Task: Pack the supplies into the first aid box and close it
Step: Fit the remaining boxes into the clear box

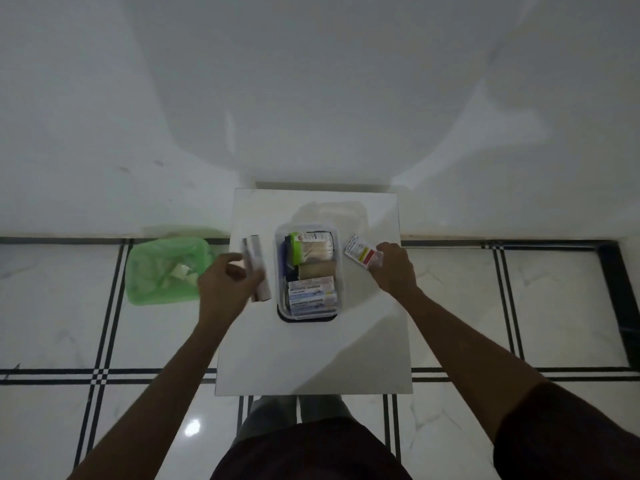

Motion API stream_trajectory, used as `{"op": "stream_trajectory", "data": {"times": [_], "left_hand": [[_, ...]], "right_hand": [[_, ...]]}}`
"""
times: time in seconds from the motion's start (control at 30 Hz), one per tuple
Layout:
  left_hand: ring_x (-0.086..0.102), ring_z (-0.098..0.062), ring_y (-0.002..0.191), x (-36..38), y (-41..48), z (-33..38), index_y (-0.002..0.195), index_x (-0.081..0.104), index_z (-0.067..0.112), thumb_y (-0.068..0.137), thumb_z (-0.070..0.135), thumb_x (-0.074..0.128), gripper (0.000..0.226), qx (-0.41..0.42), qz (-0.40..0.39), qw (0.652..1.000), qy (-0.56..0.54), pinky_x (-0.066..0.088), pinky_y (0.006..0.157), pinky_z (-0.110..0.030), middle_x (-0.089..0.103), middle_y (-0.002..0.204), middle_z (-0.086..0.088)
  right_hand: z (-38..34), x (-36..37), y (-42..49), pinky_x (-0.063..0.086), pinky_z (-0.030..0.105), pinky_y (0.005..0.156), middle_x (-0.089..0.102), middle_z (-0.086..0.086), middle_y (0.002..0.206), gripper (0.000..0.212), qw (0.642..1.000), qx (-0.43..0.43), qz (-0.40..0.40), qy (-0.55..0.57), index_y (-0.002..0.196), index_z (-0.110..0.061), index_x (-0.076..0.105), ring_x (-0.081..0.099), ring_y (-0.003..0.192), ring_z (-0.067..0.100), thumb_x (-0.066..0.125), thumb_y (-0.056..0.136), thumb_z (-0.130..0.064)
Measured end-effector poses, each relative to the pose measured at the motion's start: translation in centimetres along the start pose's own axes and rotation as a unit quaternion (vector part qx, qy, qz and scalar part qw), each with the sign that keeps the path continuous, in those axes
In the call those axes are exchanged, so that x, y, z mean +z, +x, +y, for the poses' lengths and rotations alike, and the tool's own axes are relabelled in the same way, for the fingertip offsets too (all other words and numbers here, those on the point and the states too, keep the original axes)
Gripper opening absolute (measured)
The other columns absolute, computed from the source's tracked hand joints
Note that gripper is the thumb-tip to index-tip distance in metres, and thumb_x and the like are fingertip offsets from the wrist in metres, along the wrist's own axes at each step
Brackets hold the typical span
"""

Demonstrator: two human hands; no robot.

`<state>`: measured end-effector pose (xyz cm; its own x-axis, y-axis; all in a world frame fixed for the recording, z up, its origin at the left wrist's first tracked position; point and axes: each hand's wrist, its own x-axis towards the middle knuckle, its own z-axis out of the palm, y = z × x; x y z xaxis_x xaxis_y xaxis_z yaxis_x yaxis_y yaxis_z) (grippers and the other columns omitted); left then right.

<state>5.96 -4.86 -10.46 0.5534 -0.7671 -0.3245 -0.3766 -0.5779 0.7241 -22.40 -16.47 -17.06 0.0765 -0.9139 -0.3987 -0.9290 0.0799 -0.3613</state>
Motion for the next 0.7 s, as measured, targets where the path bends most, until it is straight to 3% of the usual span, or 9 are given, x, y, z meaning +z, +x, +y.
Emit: {"op": "stream_trajectory", "data": {"times": [0.17,0.3,0.43,0.5,0.53,0.57,0.63,0.7], "left_hand": [[0.063,-0.020,0.068,3.9,-0.4,2.3,0.102,0.057,0.013,0.069,0.031,0.080,0.044,0.032,-0.036,0.999,0.024,0.050,0.064,-0.031,0.067,0.075,-0.004],[0.060,-0.024,0.073,5.7,-0.2,1.5,0.102,0.054,0.015,0.078,0.028,0.069,0.031,0.063,-0.027,0.993,0.094,0.043,0.060,-0.032,0.059,0.073,-0.001],[0.055,-0.018,0.079,6.2,-0.1,1.0,0.108,0.047,0.020,0.082,0.031,0.063,0.032,0.068,-0.018,0.990,0.123,0.041,0.060,-0.032,0.057,0.088,0.002],[0.053,-0.019,0.085,6.2,0.0,0.6,0.116,0.046,0.019,0.081,0.025,0.065,0.040,0.076,-0.025,0.993,0.085,0.046,0.065,-0.036,0.055,0.095,-0.001],[0.053,-0.020,0.086,6.1,0.1,0.2,0.119,0.046,0.018,0.081,0.023,0.065,0.043,0.073,-0.033,0.995,0.067,0.048,0.068,-0.038,0.056,0.096,-0.003],[0.055,-0.022,0.085,5.9,0.2,-0.1,0.122,0.047,0.017,0.081,0.022,0.065,0.045,0.064,-0.043,0.996,0.055,0.049,0.070,-0.039,0.057,0.096,-0.005],[0.060,-0.023,0.083,5.6,0.3,-0.6,0.124,0.048,0.017,0.084,0.024,0.063,0.044,0.042,-0.064,0.996,0.042,0.052,0.073,-0.039,0.062,0.096,-0.006],[0.064,-0.024,0.085,5.4,0.4,-0.8,0.127,0.049,0.018,0.086,0.025,0.060,0.043,0.025,-0.103,0.994,0.034,0.055,0.075,-0.041,0.066,0.099,-0.007]], "right_hand": [[0.0,1.4,0.7,0.047,0.042,0.084,0.053,0.014,0.117,0.054,0.996,-0.004,-0.010,-0.089,0.119,-0.008,0.048,0.051,0.108,0.032,0.073,0.079,-0.034],[-0.1,1.6,1.2,0.048,0.043,0.080,0.052,0.016,0.116,0.060,0.994,-0.010,0.005,-0.108,0.117,-0.006,0.049,0.050,0.106,0.033,0.077,0.074,-0.038],[0.3,1.3,1.6,0.045,0.041,0.084,0.048,0.015,0.117,0.072,0.999,0.013,-0.013,-0.032,0.121,-0.006,0.045,0.046,0.110,0.033,0.084,0.066,-0.031],[0.7,1.2,1.8,0.041,0.029,0.069,0.053,0.015,0.098,0.048,0.999,0.012,-0.018,0.030,0.100,-0.005,0.054,0.051,0.093,0.030,0.083,0.066,-0.021],[0.7,1.0,1.7,0.035,0.026,0.058,0.054,0.013,0.084,0.030,0.998,0.017,-0.029,0.061,0.083,-0.007,0.055,0.052,0.081,0.026,0.080,0.070,-0.018],[0.7,0.9,1.5,0.030,0.026,0.052,0.052,0.010,0.072,0.025,0.994,0.026,-0.042,0.102,0.069,-0.009,0.051,0.050,0.072,0.024,0.075,0.075,-0.015],[0.5,0.3,0.7,0.030,0.028,0.052,0.049,0.007,0.060,0.032,0.980,0.048,-0.041,0.187,0.057,-0.013,0.046,0.049,0.065,0.022,0.066,0.082,-0.014],[0.0,-1.3,-0.8,0.036,0.027,0.058,0.052,0.005,0.061,0.027,0.965,0.047,-0.003,0.257,0.062,-0.011,0.054,0.051,0.062,0.020,0.062,0.086,-0.015]]}}
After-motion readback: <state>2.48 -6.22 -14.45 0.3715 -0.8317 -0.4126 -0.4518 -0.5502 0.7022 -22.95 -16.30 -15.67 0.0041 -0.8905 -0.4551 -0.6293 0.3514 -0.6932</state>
